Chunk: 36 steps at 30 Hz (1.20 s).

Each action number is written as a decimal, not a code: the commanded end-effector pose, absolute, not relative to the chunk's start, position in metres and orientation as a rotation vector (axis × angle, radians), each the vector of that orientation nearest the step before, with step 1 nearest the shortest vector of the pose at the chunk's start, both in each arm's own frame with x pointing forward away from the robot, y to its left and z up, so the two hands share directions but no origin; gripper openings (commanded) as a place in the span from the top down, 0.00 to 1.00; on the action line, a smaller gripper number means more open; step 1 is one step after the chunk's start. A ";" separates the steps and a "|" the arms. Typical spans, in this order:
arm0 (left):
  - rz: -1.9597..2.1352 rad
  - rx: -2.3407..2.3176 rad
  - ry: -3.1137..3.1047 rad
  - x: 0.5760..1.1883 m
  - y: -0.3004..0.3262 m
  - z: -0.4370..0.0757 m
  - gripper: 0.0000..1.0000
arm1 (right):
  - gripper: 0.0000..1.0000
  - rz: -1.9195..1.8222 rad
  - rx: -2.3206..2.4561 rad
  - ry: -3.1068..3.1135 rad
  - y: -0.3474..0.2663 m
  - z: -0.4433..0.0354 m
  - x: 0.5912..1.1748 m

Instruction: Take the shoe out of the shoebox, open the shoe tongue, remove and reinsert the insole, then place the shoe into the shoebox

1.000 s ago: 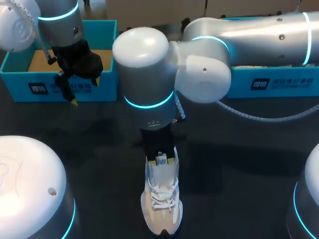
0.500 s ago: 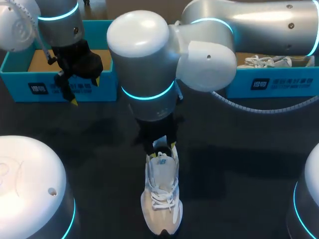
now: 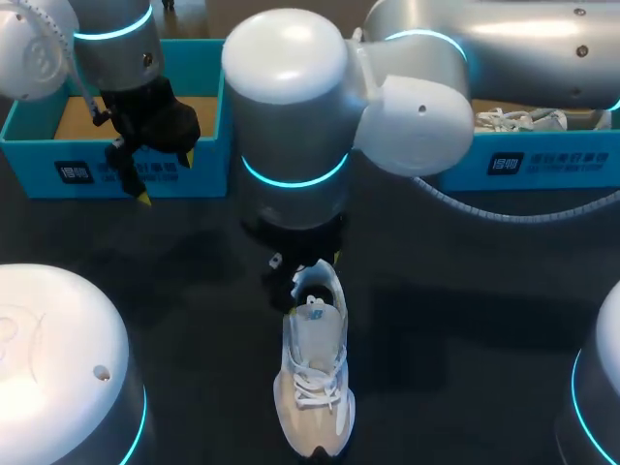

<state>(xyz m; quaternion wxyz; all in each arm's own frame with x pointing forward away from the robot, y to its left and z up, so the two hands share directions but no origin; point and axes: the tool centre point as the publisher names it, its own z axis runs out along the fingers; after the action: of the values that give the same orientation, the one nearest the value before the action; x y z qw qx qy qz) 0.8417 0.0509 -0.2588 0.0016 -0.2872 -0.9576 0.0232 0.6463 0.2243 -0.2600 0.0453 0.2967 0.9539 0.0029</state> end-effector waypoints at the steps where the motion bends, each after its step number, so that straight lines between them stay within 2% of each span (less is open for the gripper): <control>1: 0.070 -0.902 -3.005 0.842 0.051 -0.259 0.00 | 0.00 0.099 0.589 3.059 0.215 -0.263 0.649; 17: 0.070 -0.902 -3.005 0.842 0.051 -0.259 0.00 | 0.00 -0.003 0.382 2.984 0.210 -0.268 0.675; 36: 0.070 -0.902 -3.005 0.842 0.051 -0.259 0.00 | 0.00 -0.016 0.081 2.992 0.203 -0.324 0.731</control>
<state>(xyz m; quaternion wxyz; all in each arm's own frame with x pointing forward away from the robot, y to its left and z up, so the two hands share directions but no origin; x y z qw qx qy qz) 0.8417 0.0509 -0.2588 0.0016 -0.2872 -0.9576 0.0232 0.7265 0.2044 -0.3106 0.0775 0.0289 0.9965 -0.0118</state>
